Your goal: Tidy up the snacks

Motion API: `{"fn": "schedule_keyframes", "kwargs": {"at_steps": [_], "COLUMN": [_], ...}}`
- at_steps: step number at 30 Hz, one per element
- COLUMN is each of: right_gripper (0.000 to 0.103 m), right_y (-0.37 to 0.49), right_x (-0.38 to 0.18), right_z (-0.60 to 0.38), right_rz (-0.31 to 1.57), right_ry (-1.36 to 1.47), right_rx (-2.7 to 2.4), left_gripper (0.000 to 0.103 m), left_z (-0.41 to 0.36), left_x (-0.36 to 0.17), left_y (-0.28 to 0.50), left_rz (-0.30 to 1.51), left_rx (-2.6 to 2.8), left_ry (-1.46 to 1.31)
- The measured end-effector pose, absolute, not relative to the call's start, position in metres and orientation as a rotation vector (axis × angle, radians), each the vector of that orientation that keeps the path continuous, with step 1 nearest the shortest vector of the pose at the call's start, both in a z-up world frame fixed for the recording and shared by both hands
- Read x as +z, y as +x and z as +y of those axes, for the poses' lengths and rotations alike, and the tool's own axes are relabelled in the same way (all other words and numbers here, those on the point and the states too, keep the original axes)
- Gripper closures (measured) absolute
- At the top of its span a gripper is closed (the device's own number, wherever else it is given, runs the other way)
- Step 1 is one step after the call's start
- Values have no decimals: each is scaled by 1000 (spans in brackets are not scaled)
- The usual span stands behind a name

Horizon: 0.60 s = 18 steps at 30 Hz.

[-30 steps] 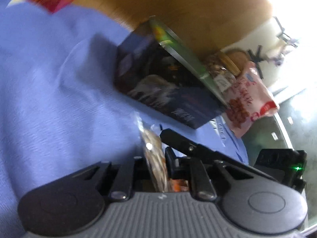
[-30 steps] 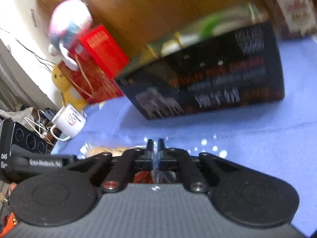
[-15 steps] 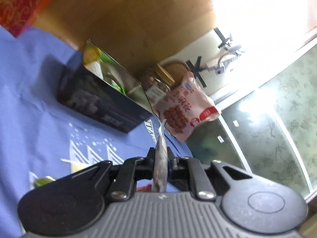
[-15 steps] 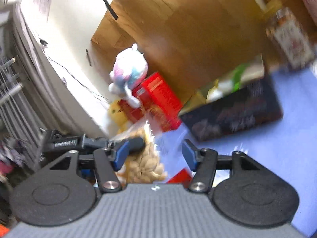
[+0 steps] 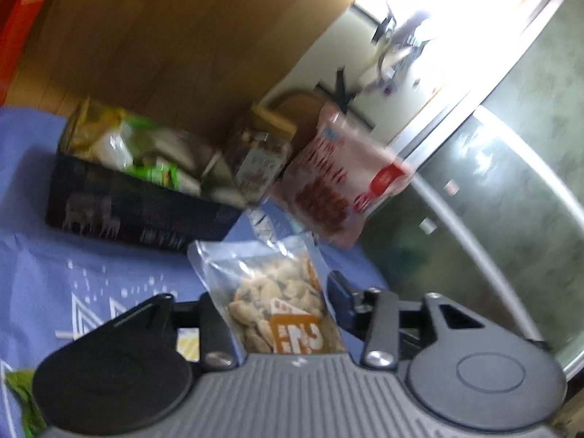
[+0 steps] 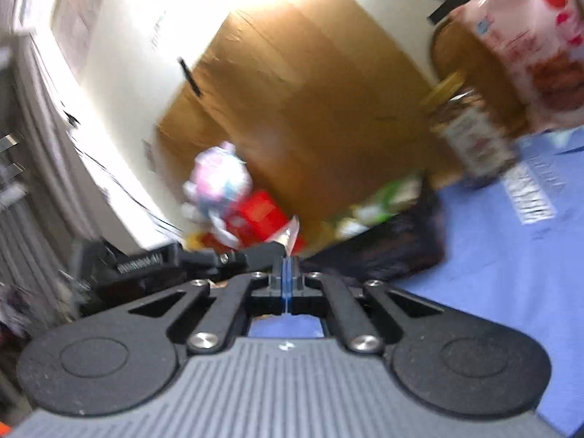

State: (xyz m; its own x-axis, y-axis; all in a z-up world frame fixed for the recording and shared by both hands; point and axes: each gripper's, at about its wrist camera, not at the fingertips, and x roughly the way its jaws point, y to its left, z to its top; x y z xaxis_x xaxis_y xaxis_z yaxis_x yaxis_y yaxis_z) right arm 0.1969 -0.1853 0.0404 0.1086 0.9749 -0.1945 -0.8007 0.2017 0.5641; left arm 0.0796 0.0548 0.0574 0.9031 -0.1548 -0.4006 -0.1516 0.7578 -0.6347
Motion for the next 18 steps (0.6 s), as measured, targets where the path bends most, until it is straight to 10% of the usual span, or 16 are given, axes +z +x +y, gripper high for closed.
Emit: {"fn": "schedule_keyframes", "kwargs": {"at_steps": [18], "right_gripper": [87], "right_y": [190], "right_x": [-41], "right_z": [-211], "right_rz": [862], "right_ry": [289], "right_rx": [1216], "left_gripper": [46], "left_z": [55], "left_x": [-16], "left_y": [53], "left_rz": [625], "left_rx": [4], "left_ry": [-829]}}
